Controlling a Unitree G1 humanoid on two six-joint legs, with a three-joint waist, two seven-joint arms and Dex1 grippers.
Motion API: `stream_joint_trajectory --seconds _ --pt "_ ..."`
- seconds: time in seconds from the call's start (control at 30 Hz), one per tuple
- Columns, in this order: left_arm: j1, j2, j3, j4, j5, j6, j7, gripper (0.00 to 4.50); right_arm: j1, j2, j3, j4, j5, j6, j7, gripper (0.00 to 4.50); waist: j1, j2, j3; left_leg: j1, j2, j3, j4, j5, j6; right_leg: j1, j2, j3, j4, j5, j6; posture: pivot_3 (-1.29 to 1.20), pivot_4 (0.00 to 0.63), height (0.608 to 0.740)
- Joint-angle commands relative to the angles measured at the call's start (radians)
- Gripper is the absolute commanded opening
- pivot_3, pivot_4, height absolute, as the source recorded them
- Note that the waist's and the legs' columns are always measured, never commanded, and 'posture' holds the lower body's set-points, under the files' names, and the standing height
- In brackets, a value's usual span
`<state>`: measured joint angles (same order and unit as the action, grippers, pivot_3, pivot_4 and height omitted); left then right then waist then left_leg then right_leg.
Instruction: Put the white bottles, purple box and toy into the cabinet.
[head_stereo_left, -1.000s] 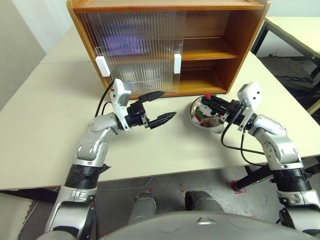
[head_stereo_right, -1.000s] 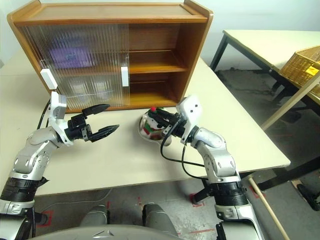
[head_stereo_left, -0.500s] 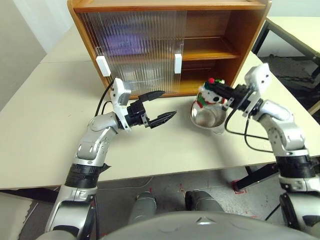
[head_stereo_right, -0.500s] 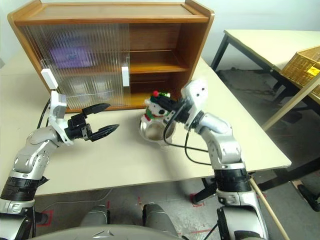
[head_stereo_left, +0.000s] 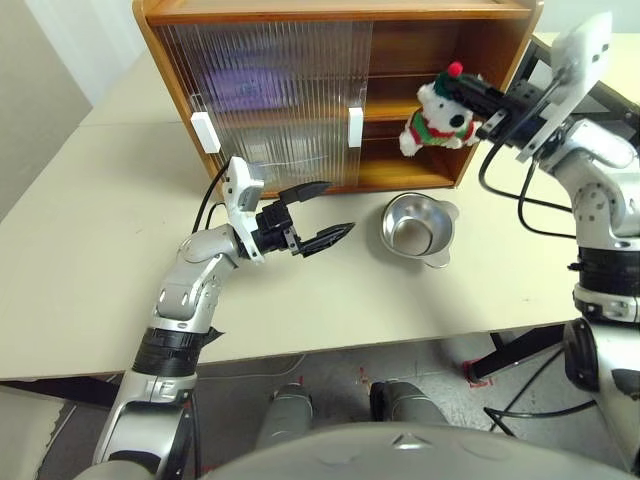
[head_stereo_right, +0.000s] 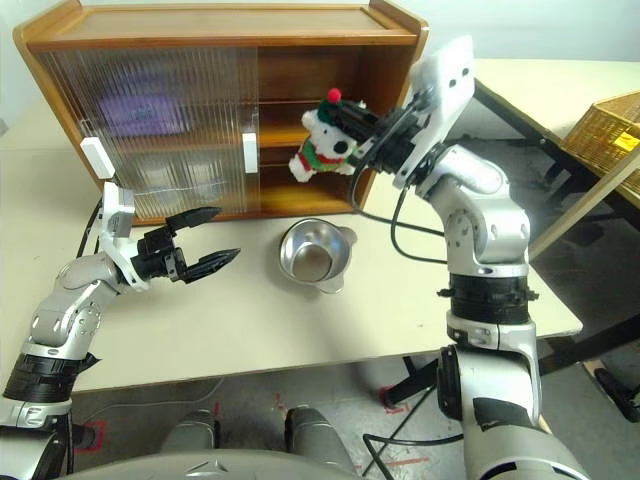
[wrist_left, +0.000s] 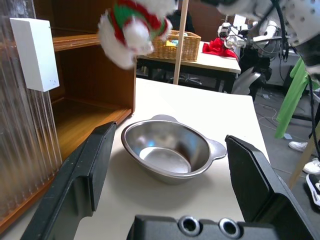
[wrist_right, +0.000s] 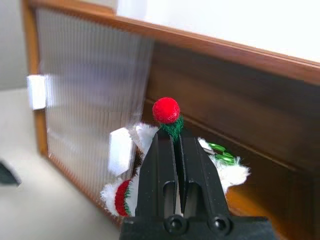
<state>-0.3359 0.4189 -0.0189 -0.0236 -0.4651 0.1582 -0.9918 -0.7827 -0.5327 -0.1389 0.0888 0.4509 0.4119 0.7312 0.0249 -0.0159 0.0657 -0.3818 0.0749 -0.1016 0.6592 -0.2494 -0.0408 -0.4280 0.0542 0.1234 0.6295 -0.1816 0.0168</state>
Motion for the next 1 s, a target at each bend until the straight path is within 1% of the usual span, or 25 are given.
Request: stream_joint_trajectory --seconds 0.03,0.17,0.43,0.7,1.0 --pt "0.008 0.003 -0.007 -0.001 0.012 -0.009 -0.003 4.50 -0.041 -0.005 -0.009 0.081 -0.012 0.009 -0.008 0.03 0.001 0.000 0.000 0.000 0.000 0.000 0.000 0.000 0.000 0.000 0.000 0.000 0.000 0.000 0.000 0.08 0.061 0.740" --pt "0.016 0.004 -0.007 -0.003 0.014 -0.013 -0.002 4.50 -0.110 0.003 -0.001 0.209 -0.041 -0.043 0.004 0.03 0.002 0.000 0.000 -0.001 0.000 0.000 0.000 0.000 0.000 -0.001 0.000 0.000 0.000 0.000 0.000 0.08 0.060 0.740" --pt "0.034 0.003 -0.010 -0.012 0.018 -0.021 0.002 4.50 -0.233 0.019 0.009 0.396 -0.085 -0.128 0.042 0.03 0.005 0.000 0.000 -0.001 0.000 -0.001 -0.001 0.000 0.000 -0.003 0.000 0.001 0.001 0.000 0.000 0.10 0.060 0.740" --pt "0.051 0.001 -0.012 -0.010 0.022 -0.039 0.001 4.50 -0.316 0.036 0.010 0.531 -0.123 -0.207 0.068 0.03 0.011 0.001 0.000 -0.001 0.001 -0.001 -0.001 0.000 0.000 -0.003 -0.001 0.001 0.002 0.001 -0.001 0.10 0.061 0.740" --pt "0.056 0.003 -0.011 -0.007 0.021 -0.044 0.002 4.50 -0.366 0.047 0.011 0.613 -0.147 -0.245 0.081 0.03 0.014 0.001 0.000 -0.001 0.001 -0.001 -0.001 0.000 0.000 -0.004 -0.001 0.001 0.002 0.001 -0.002 0.10 0.070 0.740"
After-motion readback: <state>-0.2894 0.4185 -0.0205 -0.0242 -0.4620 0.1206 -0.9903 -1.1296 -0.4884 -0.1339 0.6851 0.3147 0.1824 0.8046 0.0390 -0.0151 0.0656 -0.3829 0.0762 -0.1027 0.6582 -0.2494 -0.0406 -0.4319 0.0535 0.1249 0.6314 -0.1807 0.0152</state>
